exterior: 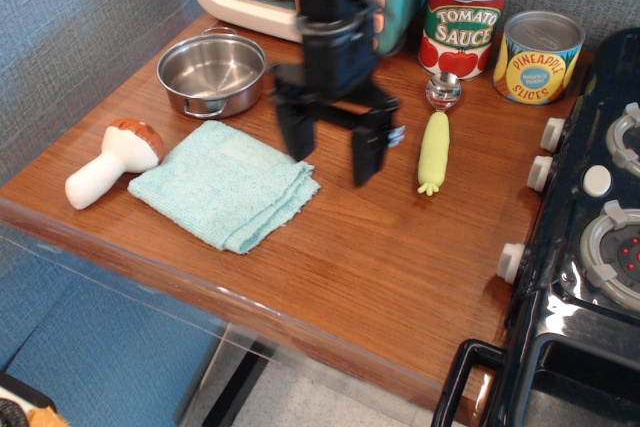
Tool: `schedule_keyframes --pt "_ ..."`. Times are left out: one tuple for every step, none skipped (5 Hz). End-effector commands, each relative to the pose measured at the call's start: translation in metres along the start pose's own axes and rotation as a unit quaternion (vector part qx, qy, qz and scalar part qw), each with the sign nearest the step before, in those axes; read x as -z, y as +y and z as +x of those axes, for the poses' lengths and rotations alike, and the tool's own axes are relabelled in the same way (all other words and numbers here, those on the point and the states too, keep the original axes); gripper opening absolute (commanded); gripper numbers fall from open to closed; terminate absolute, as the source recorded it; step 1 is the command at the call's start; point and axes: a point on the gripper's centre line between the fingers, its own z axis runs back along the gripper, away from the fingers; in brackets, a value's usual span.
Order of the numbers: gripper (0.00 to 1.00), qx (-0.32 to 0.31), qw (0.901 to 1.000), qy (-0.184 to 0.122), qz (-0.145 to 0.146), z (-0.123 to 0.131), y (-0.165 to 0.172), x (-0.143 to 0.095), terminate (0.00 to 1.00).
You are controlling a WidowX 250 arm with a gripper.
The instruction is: Move the cloth to the lower right corner of table.
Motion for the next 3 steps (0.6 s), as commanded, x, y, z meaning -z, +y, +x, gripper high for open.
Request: schedule_keyframes --pt "1.0 0.057 0.9949 -0.067 0.05 -0.03 0.042 -0.009 0.0" --pt "1.0 0.058 0.9945 -0.065 0.058 -0.037 0.061 -0.006 0.0" --pt "1.0 0.038 0.9955 -0.06 0.063 -0.036 0.076 0.002 0.0"
